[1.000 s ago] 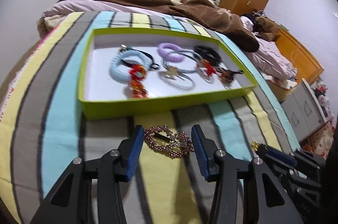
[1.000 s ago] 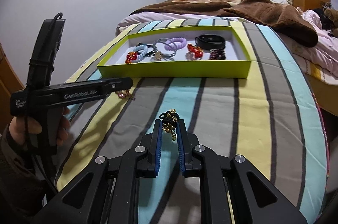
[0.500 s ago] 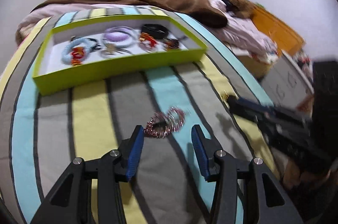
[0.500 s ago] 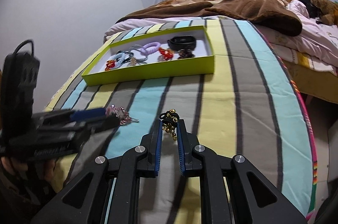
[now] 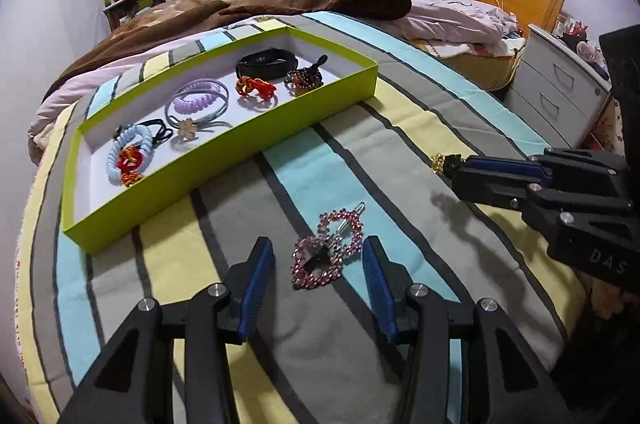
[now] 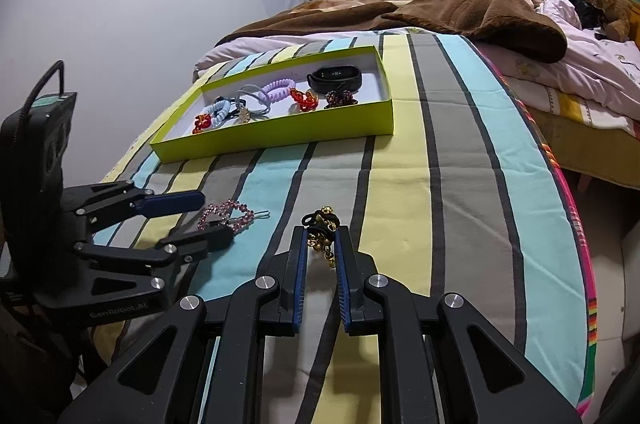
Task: Organize jewelry
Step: 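Grasp the pink rhinestone hair clip with the left gripper while right holds the gold charm, then carry the pink clip and gold charm into the box and open both grippers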
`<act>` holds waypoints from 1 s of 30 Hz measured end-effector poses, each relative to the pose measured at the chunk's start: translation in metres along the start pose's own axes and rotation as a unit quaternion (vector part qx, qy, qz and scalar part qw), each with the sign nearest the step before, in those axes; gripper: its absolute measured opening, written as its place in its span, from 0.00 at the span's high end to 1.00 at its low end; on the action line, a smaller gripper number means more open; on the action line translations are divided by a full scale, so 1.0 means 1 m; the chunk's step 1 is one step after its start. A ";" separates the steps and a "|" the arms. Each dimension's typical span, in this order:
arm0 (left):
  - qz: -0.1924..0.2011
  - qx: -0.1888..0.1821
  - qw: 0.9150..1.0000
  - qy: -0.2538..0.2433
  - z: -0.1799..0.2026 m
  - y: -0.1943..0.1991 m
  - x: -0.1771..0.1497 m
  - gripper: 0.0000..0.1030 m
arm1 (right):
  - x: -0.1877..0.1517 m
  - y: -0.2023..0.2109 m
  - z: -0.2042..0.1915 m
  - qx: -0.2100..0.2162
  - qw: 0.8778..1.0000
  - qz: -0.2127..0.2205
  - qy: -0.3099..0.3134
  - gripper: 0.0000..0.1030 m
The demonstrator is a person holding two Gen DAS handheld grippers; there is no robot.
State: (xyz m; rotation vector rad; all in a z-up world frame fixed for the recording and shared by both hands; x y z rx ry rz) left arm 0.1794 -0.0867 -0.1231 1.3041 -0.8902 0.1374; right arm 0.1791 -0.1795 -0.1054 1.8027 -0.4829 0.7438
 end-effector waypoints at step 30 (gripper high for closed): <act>0.029 -0.003 0.995 0.092 -0.033 0.019 -0.001 0.66 | 0.012 0.003 -0.010 0.008 1.000 0.008 0.010 0.86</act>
Point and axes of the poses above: each gripper's, at about its wrist camera, not at the fingertips, and y roughly against the way its jaws point, z to its right, x to its top, the point moved 10 cm from there along -y, roughly the way its jaws point, and after that the axes turned 1 degree about z, right-handed, at the moved point
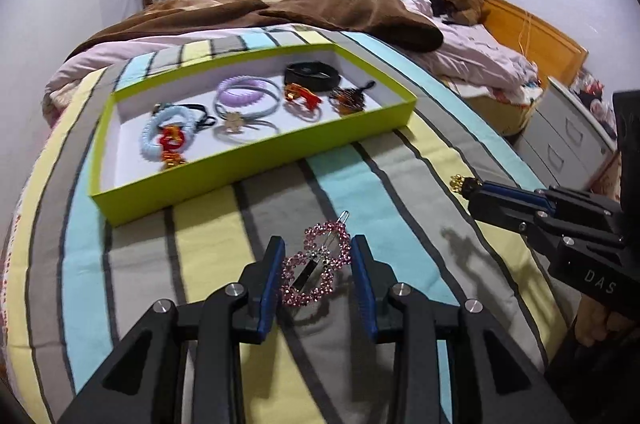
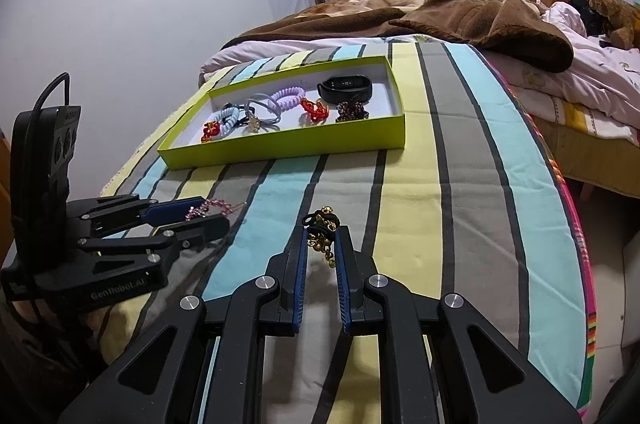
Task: Organize jewelry
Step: 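Carry the pink clip and gold charm into the box and open both grippers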
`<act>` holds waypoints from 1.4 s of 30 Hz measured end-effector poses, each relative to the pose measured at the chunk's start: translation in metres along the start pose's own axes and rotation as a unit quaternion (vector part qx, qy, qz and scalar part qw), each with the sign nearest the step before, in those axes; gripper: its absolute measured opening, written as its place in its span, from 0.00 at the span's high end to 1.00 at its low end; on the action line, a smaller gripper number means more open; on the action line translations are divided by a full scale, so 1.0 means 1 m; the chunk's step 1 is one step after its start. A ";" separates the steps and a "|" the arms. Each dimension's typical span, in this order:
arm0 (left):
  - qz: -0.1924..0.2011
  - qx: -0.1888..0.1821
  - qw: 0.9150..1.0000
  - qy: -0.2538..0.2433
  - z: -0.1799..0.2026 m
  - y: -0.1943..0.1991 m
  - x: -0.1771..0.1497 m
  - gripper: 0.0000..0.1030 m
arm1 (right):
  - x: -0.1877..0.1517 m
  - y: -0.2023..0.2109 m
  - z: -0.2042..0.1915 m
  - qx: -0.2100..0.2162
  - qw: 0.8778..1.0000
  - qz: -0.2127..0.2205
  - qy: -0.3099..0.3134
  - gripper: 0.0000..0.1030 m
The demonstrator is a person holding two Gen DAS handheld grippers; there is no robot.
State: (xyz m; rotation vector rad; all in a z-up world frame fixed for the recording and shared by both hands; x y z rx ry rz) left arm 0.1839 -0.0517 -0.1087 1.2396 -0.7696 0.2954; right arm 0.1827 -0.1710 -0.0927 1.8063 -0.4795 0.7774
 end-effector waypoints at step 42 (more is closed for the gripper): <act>0.018 0.032 0.997 0.066 -0.057 -0.038 0.078 0.66 | 0.122 -0.101 0.050 -0.025 0.997 -0.034 0.059 0.86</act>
Point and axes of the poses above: each gripper's, at about its wrist camera, not at the fingertips, and y roughly against the way its jaws point, z to its right, x to its top, the point moved 10 cm from there along -y, roughly the way its jaws point, and after that the axes turned 1 degree about z, right-handed, at the moved point
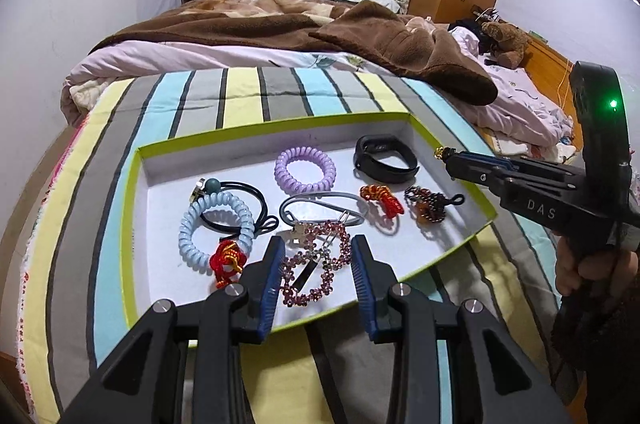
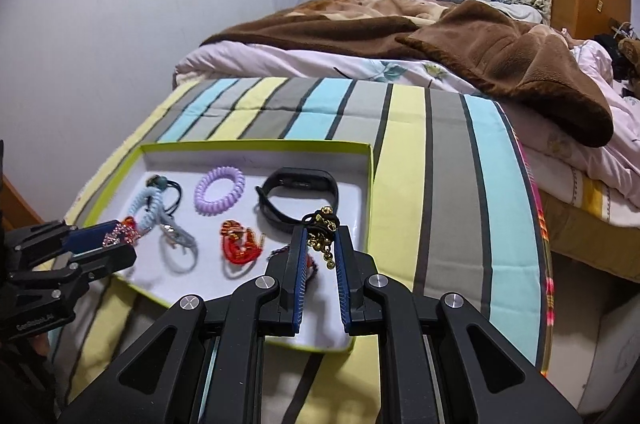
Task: Organize jewelry
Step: 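Carry the pink clip and gold charm into the box and open both grippers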
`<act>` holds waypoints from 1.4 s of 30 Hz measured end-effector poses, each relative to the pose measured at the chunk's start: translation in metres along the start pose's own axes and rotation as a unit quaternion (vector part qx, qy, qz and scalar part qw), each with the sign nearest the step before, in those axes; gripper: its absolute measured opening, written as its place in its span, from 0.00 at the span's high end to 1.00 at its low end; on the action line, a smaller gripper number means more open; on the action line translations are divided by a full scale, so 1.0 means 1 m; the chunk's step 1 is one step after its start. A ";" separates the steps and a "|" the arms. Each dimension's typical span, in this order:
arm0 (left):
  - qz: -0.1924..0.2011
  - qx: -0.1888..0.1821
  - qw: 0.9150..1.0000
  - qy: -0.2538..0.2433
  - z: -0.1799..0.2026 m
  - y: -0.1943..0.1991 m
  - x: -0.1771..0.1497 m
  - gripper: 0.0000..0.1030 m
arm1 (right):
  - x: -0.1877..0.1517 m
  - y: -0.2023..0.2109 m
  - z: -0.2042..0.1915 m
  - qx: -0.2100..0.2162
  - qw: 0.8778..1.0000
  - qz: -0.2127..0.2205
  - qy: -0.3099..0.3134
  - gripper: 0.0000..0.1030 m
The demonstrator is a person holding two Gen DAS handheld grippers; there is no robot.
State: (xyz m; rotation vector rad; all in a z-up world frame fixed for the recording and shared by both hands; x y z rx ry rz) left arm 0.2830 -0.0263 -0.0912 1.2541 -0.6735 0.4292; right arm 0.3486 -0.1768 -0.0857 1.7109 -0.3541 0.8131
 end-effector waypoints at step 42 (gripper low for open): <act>-0.031 0.002 0.999 0.016 -0.003 -0.023 -0.010 0.61 | -0.009 -0.028 -0.007 -0.019 0.998 -0.042 0.030 0.80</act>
Point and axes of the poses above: each gripper's, at about its wrist camera, not at the fingertips, and y roughly against the way its jaws point, z to its right, x to its top, the point moved 10 cm from there along -y, roughly the way its jaws point, and after that the axes turned 1 degree about z, right-handed, at the moved point
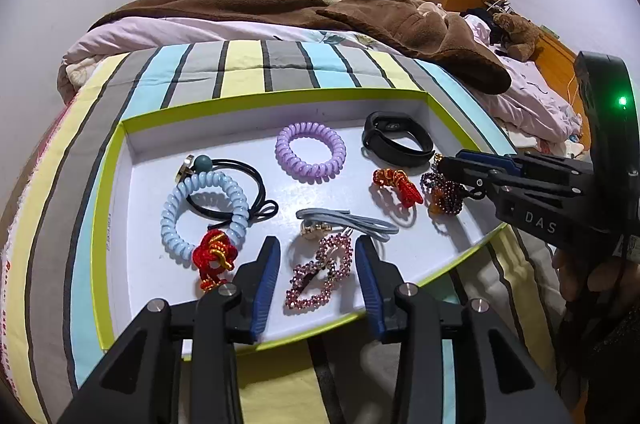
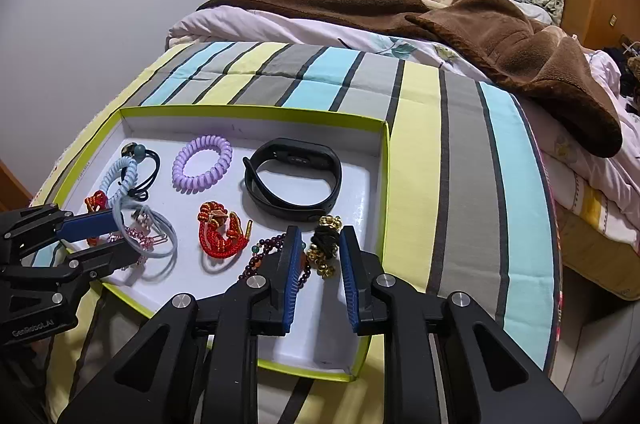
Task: Organize jewelry
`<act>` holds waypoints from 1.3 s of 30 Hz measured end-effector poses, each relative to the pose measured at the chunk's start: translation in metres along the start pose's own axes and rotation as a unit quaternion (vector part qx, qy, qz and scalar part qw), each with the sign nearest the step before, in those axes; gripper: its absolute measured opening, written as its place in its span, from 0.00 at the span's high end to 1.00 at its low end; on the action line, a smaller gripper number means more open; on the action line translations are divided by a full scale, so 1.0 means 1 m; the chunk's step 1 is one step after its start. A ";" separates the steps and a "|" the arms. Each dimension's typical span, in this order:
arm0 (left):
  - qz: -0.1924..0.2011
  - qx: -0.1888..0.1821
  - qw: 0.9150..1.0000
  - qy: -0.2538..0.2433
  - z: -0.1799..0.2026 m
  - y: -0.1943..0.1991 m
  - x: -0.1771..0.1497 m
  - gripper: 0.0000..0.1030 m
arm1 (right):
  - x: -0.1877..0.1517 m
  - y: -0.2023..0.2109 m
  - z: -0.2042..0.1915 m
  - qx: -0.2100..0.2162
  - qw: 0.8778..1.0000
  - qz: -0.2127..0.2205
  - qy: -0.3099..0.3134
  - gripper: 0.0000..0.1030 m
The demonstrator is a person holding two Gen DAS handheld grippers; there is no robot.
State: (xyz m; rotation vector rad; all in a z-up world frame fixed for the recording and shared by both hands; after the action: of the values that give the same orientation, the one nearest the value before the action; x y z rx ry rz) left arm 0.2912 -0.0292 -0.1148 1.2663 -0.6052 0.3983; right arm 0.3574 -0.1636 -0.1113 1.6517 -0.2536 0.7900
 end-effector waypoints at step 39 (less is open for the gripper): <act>0.079 0.130 0.988 0.020 -0.004 0.081 -0.035 0.55 | -0.035 0.105 -0.060 0.042 0.993 0.100 -0.038 0.66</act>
State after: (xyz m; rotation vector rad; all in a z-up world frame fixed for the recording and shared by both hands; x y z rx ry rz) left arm 0.2165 -0.0017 -0.0754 1.4587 -0.6356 0.6492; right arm 0.2506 -0.1425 -0.0477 1.7565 -0.4489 0.8991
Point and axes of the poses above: each gripper's, at about its wrist camera, not at the fingertips, and y roughly against the way its jaws point, z to its right, x to its top, the point moved 10 cm from there along -y, roughly the way its jaws point, and after that the axes turned 1 degree about z, right-handed, at the moved point
